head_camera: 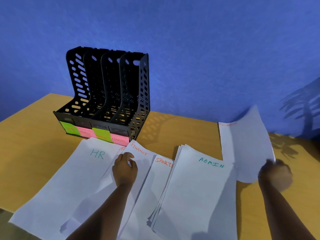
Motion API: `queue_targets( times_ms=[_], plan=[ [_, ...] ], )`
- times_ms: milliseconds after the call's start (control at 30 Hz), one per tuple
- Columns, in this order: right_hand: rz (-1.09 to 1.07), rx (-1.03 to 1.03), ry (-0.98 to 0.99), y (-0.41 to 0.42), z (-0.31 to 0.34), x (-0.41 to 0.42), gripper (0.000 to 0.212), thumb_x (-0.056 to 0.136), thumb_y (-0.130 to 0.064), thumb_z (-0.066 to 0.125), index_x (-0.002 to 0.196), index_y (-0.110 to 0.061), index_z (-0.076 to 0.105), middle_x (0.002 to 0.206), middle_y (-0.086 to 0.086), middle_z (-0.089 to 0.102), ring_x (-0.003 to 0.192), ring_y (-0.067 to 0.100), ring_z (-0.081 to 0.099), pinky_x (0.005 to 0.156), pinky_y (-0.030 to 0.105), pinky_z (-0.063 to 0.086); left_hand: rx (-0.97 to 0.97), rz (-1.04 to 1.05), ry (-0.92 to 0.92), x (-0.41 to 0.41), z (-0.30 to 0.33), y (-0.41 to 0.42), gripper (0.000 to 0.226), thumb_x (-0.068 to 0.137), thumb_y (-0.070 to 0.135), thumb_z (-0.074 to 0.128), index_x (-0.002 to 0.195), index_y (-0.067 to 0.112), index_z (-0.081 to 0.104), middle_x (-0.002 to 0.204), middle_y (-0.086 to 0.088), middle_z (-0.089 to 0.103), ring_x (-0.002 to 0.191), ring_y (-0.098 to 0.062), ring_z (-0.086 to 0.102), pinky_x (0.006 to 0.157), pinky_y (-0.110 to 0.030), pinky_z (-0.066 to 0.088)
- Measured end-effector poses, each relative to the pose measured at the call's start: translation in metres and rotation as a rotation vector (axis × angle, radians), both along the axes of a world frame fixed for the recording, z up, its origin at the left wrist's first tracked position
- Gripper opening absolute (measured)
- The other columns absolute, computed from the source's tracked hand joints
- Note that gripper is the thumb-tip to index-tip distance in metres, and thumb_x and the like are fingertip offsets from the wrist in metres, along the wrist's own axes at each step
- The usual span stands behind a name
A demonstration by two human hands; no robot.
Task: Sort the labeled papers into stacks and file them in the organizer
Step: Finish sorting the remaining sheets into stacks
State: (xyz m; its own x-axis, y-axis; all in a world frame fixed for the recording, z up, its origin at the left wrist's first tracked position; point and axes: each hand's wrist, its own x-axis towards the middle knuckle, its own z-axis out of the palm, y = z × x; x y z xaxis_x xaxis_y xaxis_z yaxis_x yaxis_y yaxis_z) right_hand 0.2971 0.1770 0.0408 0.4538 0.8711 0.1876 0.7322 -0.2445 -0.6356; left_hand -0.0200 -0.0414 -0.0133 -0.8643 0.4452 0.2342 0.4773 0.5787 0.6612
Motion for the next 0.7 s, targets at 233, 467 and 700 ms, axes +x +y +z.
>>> queue_targets(
  times_ms=[233,467,700],
  plan=[
    [0.259,0.595,0.024,-0.026,0.062,-0.044,0.033,0.084,-0.016,0.04,0.091,0.008,0.062,0.086,0.033,0.063,0.083,0.047,0.058,0.071,0.043,0.036,0.003,-0.28,-0.22,0.014,-0.001,0.016,0.015,0.089,0.005,0.051,0.089,0.006,0.066,0.096,-0.011,0.071,0.092,-0.024,0.064,0.079,-0.025,0.047],
    [0.296,0.627,0.443,-0.053,0.096,-0.075,0.028,0.088,-0.019,0.05,0.101,0.005,0.061,0.099,0.027,0.067,0.088,0.041,0.062,0.078,0.041,0.046,0.12,-0.454,-0.979,0.02,0.046,0.032,0.037,0.098,0.034,0.035,0.105,0.009,0.062,0.09,-0.003,0.067,0.068,-0.007,0.064,0.059,-0.02,0.046],
    [0.388,0.065,0.771,-0.084,0.042,-0.104,0.041,0.086,-0.018,0.061,0.124,-0.005,0.053,0.125,0.023,0.059,0.108,0.043,0.059,0.09,0.054,0.05,0.298,-0.46,-1.261,0.008,0.069,0.036,0.071,0.086,0.07,0.012,0.105,0.023,0.063,0.106,-0.003,0.066,0.096,-0.021,0.063,0.082,-0.035,0.051]
  ],
)
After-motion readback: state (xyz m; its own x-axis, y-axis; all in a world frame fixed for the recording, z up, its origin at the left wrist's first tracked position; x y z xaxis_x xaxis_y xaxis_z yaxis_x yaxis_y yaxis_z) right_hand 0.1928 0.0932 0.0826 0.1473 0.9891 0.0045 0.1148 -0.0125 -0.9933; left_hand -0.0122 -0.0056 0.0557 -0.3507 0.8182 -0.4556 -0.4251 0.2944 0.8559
